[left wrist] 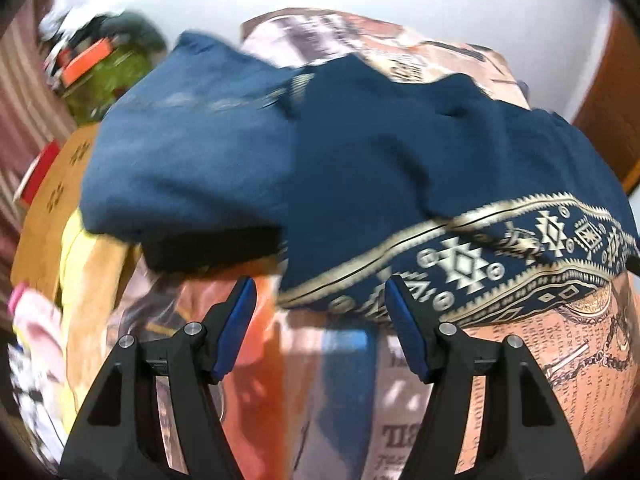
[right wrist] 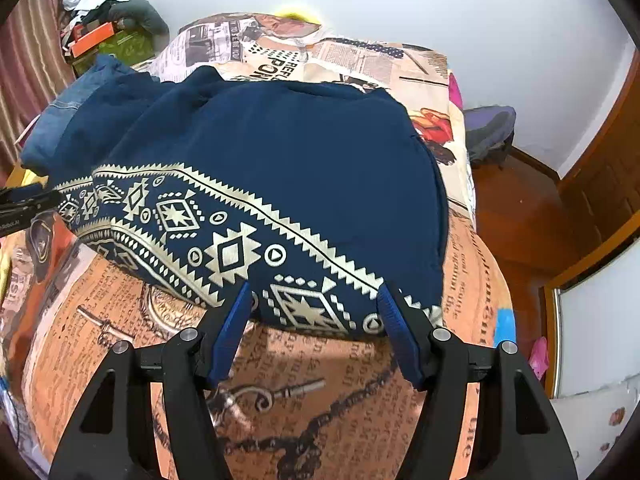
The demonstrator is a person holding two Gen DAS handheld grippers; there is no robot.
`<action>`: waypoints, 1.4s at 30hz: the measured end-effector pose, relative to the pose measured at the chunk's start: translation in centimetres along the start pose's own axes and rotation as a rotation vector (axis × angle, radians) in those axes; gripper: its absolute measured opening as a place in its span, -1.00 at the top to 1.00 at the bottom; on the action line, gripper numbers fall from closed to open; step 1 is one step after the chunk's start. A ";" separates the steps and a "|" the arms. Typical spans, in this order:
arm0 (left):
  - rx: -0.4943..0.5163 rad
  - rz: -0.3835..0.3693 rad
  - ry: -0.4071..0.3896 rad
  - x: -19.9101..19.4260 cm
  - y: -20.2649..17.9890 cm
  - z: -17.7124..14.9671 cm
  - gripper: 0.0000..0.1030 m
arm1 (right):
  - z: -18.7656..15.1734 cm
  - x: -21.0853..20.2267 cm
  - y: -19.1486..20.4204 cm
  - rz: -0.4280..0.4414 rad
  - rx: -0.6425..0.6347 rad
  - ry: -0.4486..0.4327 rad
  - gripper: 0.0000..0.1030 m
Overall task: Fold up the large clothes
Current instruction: 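Grasp the patterned hem edge of the folded hoodie with both grippers, then lift the hem with both grippers and fold it over the hoodie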
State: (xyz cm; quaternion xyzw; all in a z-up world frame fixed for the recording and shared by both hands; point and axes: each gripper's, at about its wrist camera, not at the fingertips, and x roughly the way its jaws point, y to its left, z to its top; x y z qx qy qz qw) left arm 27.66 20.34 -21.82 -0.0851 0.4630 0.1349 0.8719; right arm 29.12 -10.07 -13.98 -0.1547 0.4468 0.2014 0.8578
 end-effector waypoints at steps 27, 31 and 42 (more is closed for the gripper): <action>-0.444 -0.527 -0.100 7.5 1.9 -0.2 -0.28 | 2.0 1.1 2.1 0.090 0.044 -0.035 -0.19; -0.426 -0.529 -0.101 7.5 1.5 1.3 0.05 | 2.2 1.6 2.1 0.094 0.058 -0.022 -0.19; -0.240 -0.433 -0.223 -2.5 -2.3 6.1 0.87 | 4.6 -0.9 3.5 0.107 0.041 -0.083 -0.19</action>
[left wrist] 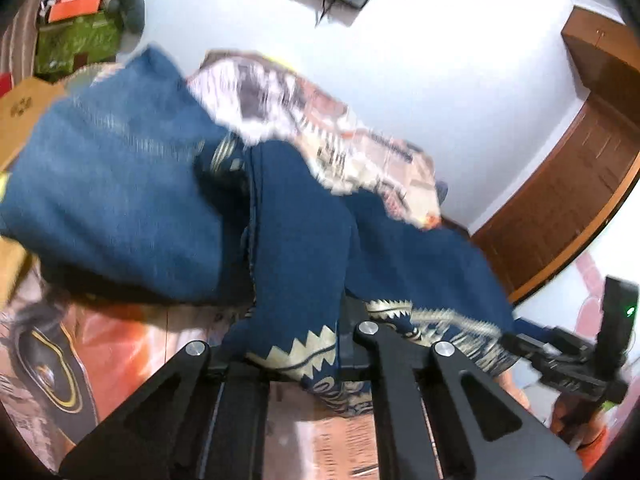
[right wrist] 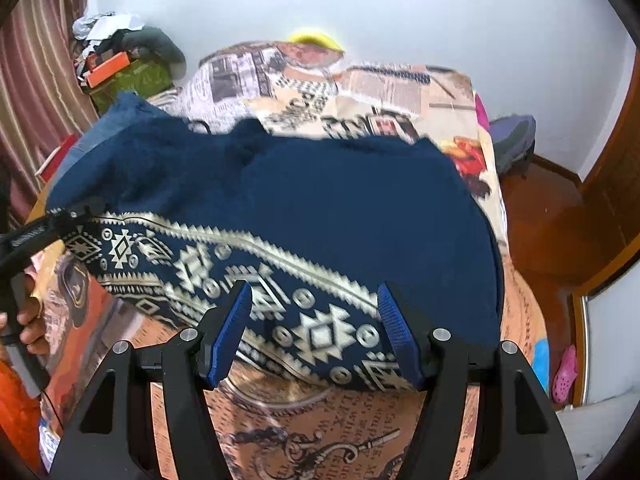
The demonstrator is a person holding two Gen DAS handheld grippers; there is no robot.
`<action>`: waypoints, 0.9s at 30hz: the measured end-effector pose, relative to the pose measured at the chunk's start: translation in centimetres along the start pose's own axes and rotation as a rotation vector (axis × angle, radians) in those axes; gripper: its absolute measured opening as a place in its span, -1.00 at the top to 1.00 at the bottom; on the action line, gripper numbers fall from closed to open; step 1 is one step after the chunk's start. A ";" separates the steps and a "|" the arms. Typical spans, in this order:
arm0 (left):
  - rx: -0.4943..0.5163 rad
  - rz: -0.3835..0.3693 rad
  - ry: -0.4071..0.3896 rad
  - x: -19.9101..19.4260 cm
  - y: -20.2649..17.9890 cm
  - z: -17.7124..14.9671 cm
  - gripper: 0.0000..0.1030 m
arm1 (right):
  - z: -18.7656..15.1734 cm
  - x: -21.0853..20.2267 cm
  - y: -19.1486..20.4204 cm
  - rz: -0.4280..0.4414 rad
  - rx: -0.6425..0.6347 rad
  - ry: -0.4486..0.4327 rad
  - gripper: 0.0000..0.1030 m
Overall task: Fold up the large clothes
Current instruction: 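Lift the hem with both grippers and fold it over the hoodie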
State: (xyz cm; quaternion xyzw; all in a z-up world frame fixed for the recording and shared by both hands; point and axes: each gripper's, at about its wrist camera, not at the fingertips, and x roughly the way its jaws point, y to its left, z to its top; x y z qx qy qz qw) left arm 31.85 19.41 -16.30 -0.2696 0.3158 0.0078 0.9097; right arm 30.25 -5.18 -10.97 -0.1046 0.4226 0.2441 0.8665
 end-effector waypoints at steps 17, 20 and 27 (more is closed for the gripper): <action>0.234 0.116 -0.131 -5.3 -4.6 2.4 0.89 | 0.8 8.7 9.0 0.257 -0.071 0.163 -0.20; 0.257 0.098 -0.102 -4.4 -5.1 1.4 0.89 | 0.1 9.9 9.0 0.274 -0.063 0.192 -0.20; 0.349 0.036 -0.079 -2.7 -9.7 0.8 0.89 | 0.0 5.3 4.1 0.236 0.010 0.120 -0.20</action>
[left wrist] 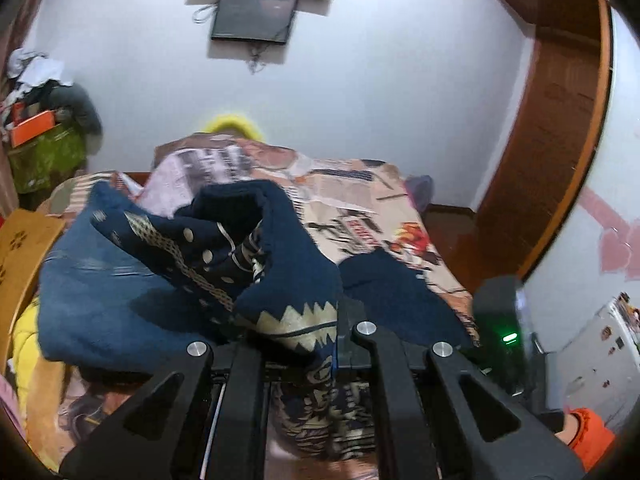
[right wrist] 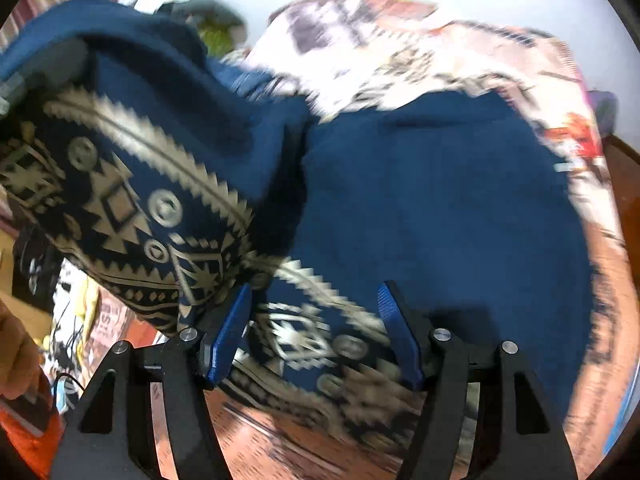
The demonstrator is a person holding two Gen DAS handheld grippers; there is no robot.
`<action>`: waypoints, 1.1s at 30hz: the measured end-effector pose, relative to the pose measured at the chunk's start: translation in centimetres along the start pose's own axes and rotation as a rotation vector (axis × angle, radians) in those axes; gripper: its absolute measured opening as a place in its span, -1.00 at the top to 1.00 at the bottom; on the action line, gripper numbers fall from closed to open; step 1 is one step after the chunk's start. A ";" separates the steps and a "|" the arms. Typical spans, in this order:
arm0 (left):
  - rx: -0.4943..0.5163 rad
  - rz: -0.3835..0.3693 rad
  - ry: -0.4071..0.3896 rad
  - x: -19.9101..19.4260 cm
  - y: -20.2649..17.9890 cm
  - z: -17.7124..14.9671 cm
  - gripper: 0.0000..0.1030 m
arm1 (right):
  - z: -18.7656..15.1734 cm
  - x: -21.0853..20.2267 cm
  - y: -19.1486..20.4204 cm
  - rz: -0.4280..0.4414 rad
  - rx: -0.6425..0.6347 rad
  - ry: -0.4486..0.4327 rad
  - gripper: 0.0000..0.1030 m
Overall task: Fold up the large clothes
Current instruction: 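Lift the hem with both grippers and fold it over the hoodie, then lower the folded hoodie onto the bed and open both grippers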
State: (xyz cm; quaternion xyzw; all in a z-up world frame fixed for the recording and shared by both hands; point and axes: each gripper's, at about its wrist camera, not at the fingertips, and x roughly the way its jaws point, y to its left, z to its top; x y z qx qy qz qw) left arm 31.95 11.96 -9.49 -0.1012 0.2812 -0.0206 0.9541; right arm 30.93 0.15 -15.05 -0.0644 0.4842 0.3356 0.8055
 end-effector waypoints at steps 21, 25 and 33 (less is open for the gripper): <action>0.169 -0.239 0.383 8.1 -12.9 -8.8 0.81 | -7.6 -11.5 -10.4 -0.272 0.190 -0.140 -0.20; 0.248 -0.223 0.378 6.4 -14.0 -9.2 0.41 | -7.6 -12.4 -9.5 -0.269 0.165 -0.159 -0.20; 0.355 -0.121 0.243 0.8 -14.1 -8.1 0.00 | -6.7 -13.8 -7.3 -0.268 0.109 -0.206 -0.20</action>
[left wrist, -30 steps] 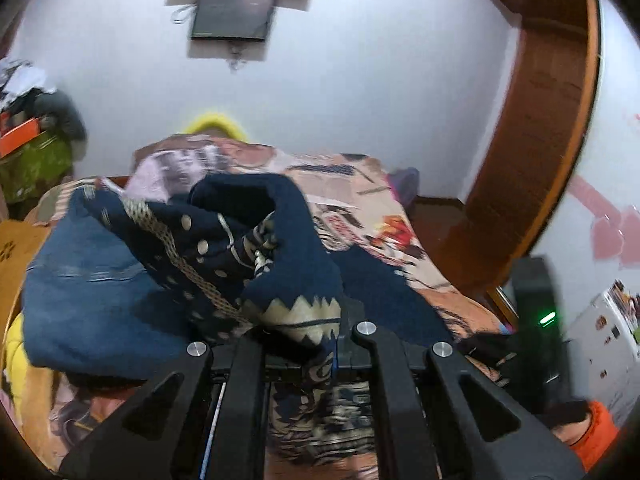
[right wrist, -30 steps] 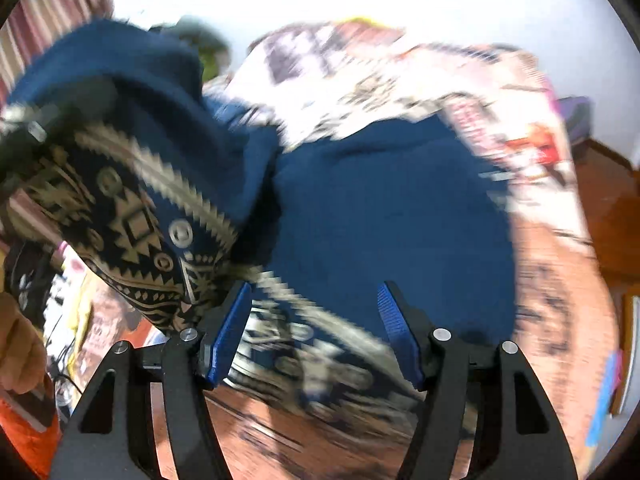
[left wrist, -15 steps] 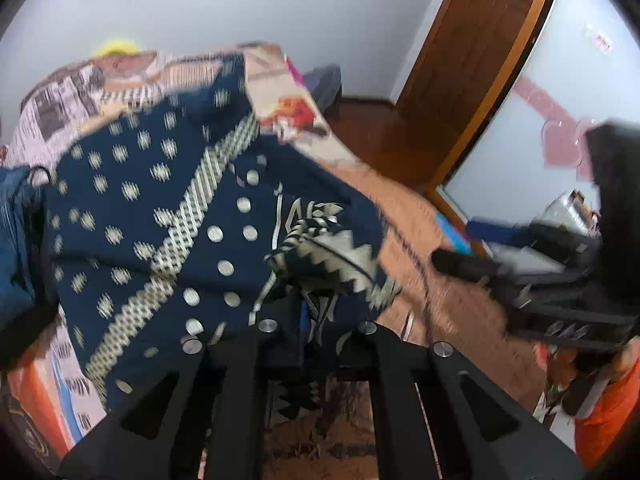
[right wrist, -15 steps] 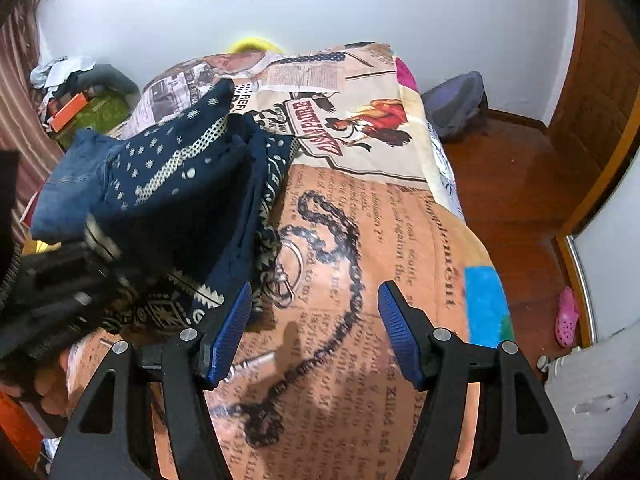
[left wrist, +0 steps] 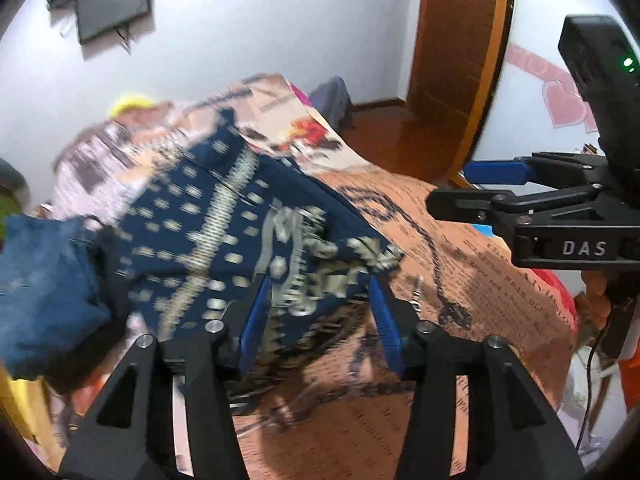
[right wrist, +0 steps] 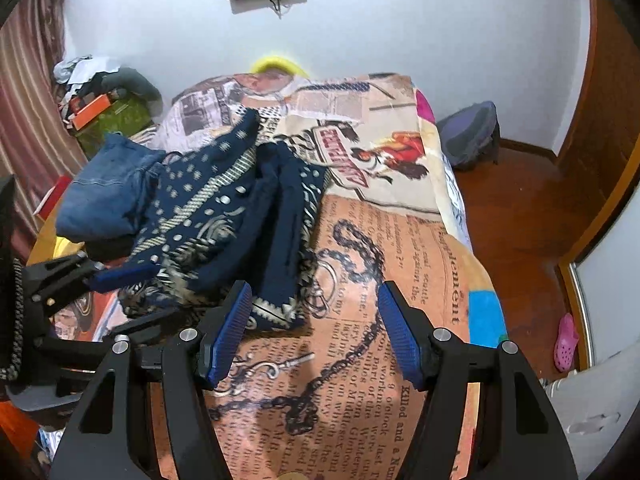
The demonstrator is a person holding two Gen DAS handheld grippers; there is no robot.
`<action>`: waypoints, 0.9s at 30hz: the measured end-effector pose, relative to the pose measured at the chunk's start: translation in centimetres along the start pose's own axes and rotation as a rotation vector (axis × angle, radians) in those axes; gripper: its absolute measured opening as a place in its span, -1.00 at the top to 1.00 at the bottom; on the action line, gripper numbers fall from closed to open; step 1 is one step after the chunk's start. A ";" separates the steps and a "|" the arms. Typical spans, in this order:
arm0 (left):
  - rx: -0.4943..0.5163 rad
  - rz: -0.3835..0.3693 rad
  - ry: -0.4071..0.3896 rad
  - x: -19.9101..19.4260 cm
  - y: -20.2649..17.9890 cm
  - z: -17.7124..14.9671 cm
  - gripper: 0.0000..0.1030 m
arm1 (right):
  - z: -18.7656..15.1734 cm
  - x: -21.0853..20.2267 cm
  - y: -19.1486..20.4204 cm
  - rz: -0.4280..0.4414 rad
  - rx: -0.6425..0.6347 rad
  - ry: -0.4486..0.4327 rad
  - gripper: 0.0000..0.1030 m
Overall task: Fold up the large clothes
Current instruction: 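Lower the folded hoodie onto the bed and open both grippers, then grasp the folded hoodie bundle with both grippers and lift it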
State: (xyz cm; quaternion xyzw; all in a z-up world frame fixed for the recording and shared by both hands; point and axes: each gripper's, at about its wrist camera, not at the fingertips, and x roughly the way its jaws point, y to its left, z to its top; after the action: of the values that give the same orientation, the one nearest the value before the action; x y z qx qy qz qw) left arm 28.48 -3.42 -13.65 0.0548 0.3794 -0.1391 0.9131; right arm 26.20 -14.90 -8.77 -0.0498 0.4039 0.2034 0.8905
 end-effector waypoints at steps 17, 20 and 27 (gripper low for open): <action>-0.249 0.201 0.057 1.1 12.9 -4.1 -0.21 | 3.1 5.2 7.7 0.133 -0.130 0.054 -0.20; -0.257 0.163 0.104 2.6 12.6 -5.3 -0.21 | 2.4 7.0 7.3 0.110 -0.124 0.097 -0.20; -0.239 0.165 0.123 4.1 11.1 -7.3 -0.24 | -0.1 9.1 3.3 0.037 -0.091 0.183 -0.20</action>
State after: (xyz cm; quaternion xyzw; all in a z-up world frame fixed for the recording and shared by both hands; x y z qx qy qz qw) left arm 29.60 7.84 -21.74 -0.0148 0.4428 -0.0138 0.8964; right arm 30.17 -8.98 -15.31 -0.1012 0.4746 0.2325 0.8429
